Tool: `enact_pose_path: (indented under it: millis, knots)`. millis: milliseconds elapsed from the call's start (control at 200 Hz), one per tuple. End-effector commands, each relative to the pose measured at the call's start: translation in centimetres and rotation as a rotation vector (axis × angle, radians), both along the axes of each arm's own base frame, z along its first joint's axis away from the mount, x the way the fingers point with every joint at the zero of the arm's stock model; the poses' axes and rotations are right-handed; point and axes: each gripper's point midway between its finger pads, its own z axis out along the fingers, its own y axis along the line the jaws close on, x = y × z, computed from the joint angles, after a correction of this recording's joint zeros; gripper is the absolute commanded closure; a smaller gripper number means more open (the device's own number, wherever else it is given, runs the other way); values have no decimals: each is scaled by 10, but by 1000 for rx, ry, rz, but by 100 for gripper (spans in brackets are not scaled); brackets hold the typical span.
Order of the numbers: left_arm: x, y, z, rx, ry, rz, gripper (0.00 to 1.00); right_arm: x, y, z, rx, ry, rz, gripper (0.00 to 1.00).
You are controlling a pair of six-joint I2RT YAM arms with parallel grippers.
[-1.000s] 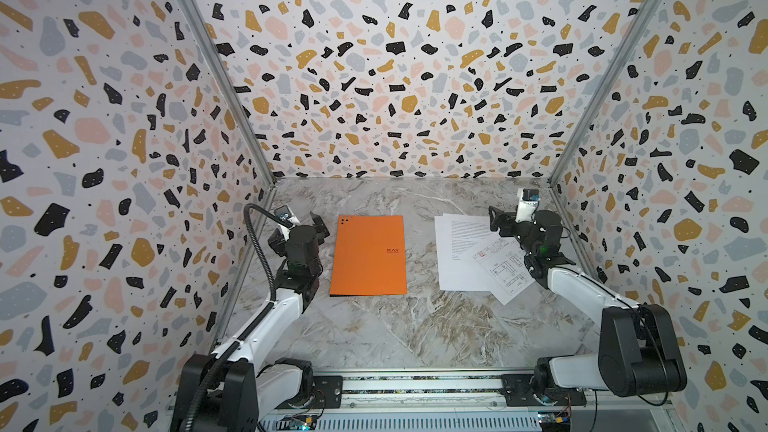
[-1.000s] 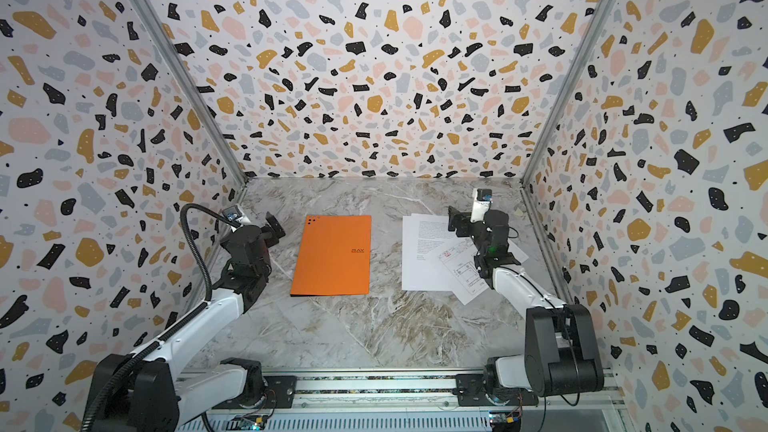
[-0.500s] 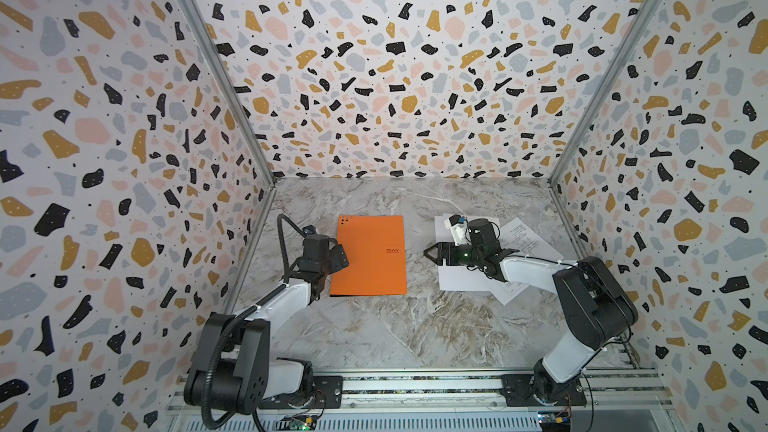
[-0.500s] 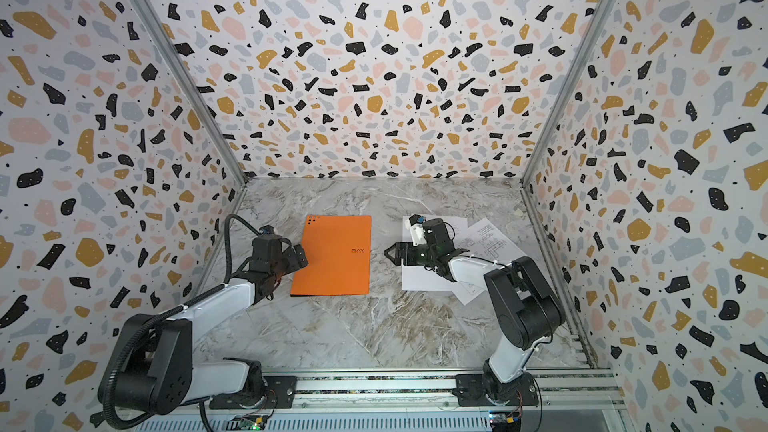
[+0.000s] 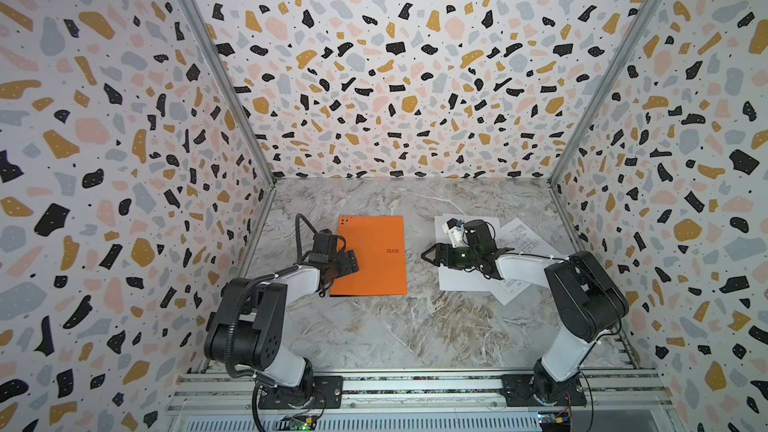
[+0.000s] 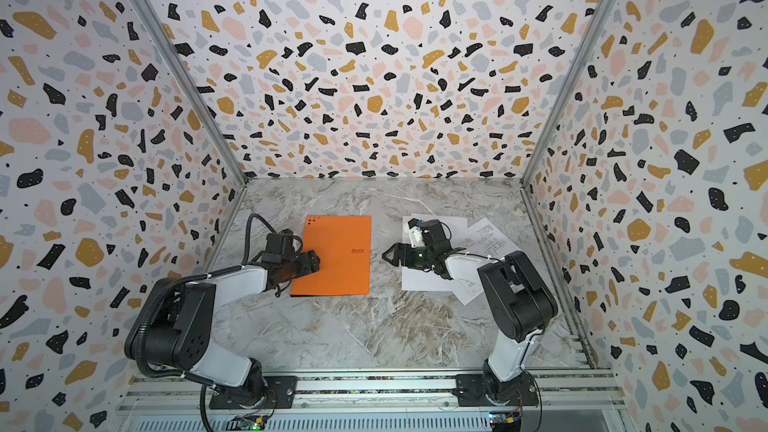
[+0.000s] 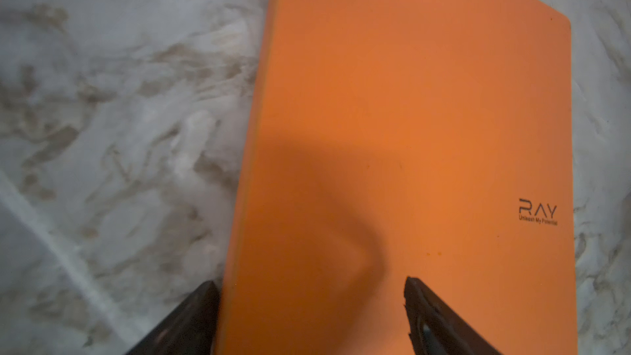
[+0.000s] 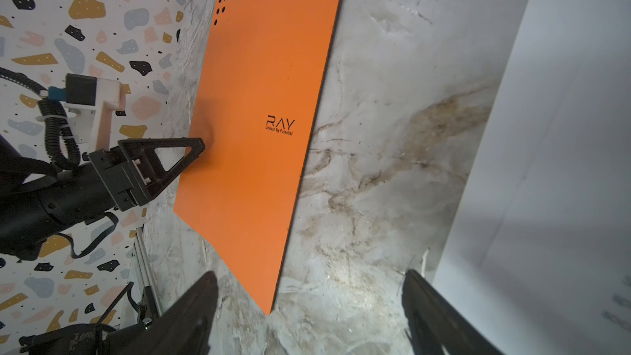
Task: Put the files into the folder
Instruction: 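Move the left gripper to the orange folder while the right gripper approaches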
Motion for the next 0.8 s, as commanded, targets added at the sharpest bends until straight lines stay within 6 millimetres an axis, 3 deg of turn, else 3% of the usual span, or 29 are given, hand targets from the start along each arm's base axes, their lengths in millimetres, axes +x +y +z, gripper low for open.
enact_pose_path:
  millis: [0,200,456,796]
  knots:
    - [12,-32,18,-91,-48,-61,14,6,2,11,0,-9,-10,15]
    - [20,-61,36,-189,-91,-103,15,7,3,9,-4,11,-6,16]
    - [12,-47,44,-106,-100,-96,15,12,11,7,3,13,21,20]
    - [3,-46,26,-104,-54,-97,17,24,28,-8,12,30,62,24]
